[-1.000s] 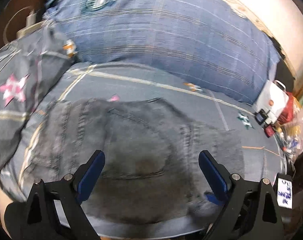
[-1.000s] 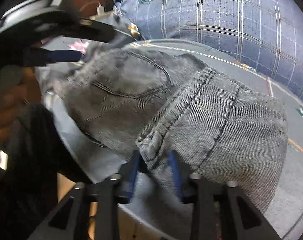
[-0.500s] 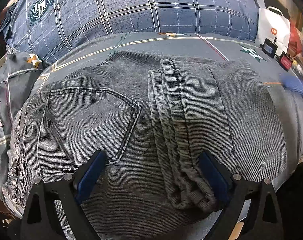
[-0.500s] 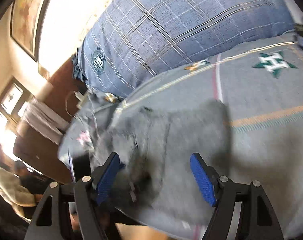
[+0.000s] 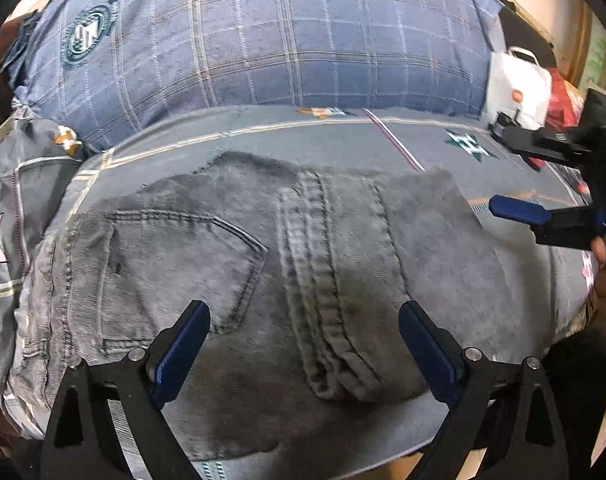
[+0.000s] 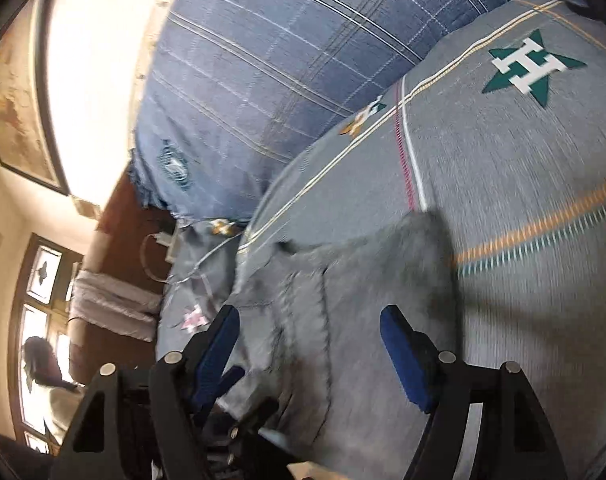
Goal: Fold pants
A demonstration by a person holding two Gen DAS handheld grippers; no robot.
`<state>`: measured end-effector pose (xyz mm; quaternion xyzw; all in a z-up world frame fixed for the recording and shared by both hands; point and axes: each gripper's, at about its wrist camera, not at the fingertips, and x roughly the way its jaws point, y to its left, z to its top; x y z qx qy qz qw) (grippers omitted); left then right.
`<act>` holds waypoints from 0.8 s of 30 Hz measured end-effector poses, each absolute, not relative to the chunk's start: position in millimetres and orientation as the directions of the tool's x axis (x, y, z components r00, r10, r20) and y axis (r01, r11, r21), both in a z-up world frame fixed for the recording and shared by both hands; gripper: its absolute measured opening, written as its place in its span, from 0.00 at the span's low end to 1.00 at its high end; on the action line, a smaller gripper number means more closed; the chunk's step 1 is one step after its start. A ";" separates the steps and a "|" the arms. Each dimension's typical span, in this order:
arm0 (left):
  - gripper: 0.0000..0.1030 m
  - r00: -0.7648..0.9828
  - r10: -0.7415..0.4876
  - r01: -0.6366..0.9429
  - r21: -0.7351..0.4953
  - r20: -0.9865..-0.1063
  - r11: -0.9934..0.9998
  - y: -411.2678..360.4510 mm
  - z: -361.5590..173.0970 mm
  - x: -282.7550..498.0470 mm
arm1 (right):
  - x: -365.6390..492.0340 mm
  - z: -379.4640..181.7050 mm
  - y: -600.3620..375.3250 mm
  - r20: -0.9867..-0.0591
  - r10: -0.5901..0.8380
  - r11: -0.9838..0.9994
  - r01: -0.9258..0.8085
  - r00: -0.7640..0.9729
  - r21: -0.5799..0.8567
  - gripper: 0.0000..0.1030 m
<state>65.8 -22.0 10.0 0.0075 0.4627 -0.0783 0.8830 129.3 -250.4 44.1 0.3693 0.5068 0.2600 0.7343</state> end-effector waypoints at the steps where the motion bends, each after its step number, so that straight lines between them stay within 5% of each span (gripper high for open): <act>1: 0.93 0.539 -0.113 0.152 -0.036 -0.835 0.988 -25.1 0.0 68.0 | 125.0 44.7 -249.8 -0.539 0.765 0.578 -0.005 0.353 0.816 0.74; 7: 0.95 0.481 -0.079 0.127 -0.020 -0.873 0.992 -22.3 -17.6 73.4 | 95.9 -7.3 -240.2 -0.600 0.761 0.595 0.103 0.247 0.797 0.72; 11: 0.95 0.567 -0.096 0.120 -0.034 -0.818 0.992 -16.9 8.7 65.4 | 79.8 23.9 -244.6 -0.572 0.758 0.588 0.053 0.313 0.807 0.73; 15: 0.95 0.454 -0.094 0.105 -0.052 -0.886 0.993 -16.6 -23.8 77.8 | 72.9 2.7 -234.7 -0.635 0.730 0.643 0.061 0.254 0.764 0.73; 21: 0.95 0.568 -0.107 0.128 -0.040 -0.816 0.991 -23.0 9.0 64.5 | 63.0 22.4 -236.1 -0.597 0.743 0.621 0.023 0.303 0.784 0.73; 24: 0.95 0.496 -0.076 0.127 -0.015 -0.865 0.992 -25.2 -11.5 74.9 | 61.8 7.9 -231.2 -0.636 0.723 0.652 0.039 0.270 0.757 0.73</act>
